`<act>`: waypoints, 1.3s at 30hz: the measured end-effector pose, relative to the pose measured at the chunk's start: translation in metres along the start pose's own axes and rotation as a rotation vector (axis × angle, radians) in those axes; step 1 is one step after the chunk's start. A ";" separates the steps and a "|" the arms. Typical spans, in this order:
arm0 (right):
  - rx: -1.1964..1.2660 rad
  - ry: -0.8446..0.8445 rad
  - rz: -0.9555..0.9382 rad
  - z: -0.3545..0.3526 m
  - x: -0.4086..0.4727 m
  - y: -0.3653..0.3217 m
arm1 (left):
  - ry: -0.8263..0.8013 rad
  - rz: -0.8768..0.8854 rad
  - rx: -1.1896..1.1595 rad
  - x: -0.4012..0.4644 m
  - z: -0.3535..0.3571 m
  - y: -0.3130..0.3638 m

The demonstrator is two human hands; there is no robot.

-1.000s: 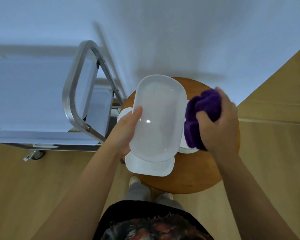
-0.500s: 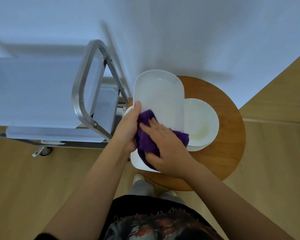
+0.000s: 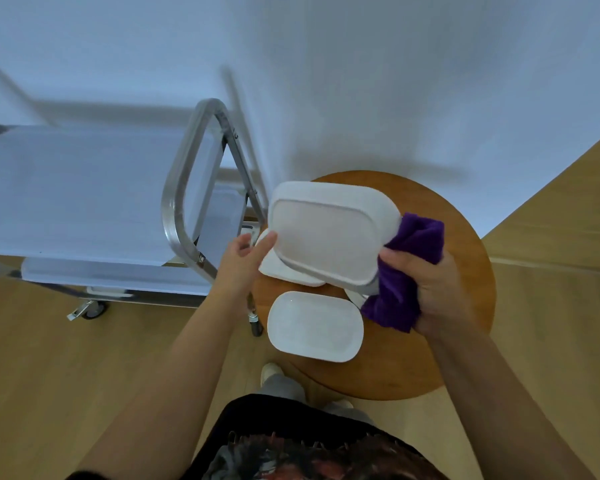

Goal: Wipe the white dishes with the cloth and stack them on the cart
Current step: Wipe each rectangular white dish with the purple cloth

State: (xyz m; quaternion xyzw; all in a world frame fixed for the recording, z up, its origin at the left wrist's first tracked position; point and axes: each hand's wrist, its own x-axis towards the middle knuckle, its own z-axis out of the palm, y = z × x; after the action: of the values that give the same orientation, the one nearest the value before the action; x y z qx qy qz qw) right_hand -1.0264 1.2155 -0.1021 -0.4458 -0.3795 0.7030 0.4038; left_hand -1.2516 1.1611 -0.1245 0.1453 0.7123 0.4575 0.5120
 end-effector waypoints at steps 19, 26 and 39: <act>-0.641 -0.194 -0.267 0.038 0.016 -0.001 | -0.519 0.015 0.079 -0.037 0.024 0.023; -0.999 -0.376 -0.587 0.077 -0.005 0.009 | -0.541 0.011 -0.118 -0.037 0.021 0.023; -0.116 0.169 0.237 0.028 0.029 0.023 | -0.318 0.225 -0.245 -0.027 -0.012 0.036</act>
State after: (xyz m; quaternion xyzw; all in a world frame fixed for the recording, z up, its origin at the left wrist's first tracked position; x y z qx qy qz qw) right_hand -1.0659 1.2279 -0.1226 -0.5677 -0.3287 0.6826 0.3221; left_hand -1.2596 1.1566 -0.0790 0.2307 0.5410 0.5661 0.5776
